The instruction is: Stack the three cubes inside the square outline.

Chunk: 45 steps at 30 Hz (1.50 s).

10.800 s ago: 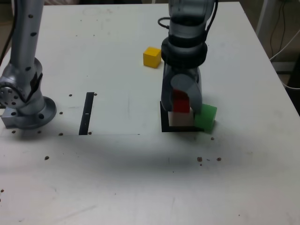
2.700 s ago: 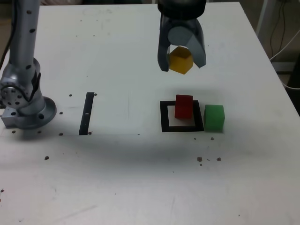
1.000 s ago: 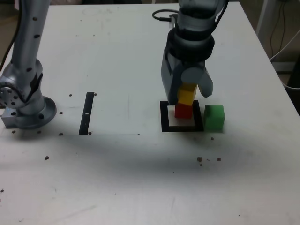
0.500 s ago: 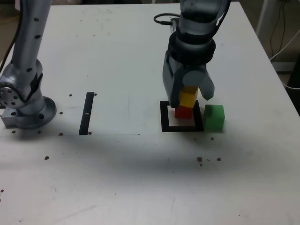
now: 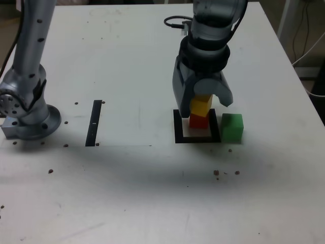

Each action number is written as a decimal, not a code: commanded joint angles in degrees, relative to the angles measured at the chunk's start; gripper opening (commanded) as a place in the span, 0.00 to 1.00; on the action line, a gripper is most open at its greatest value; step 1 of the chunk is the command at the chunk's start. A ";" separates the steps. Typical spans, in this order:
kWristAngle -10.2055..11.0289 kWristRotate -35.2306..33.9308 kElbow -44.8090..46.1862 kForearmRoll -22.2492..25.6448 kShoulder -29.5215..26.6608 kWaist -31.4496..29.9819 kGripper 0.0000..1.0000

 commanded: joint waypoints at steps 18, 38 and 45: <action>-0.58 -1.26 -10.45 12.11 -5.55 -2.93 0.99; -1.69 -5.89 -26.46 17.66 5.46 -11.22 0.99; -1.73 -4.38 -22.97 13.73 6.55 -10.01 0.99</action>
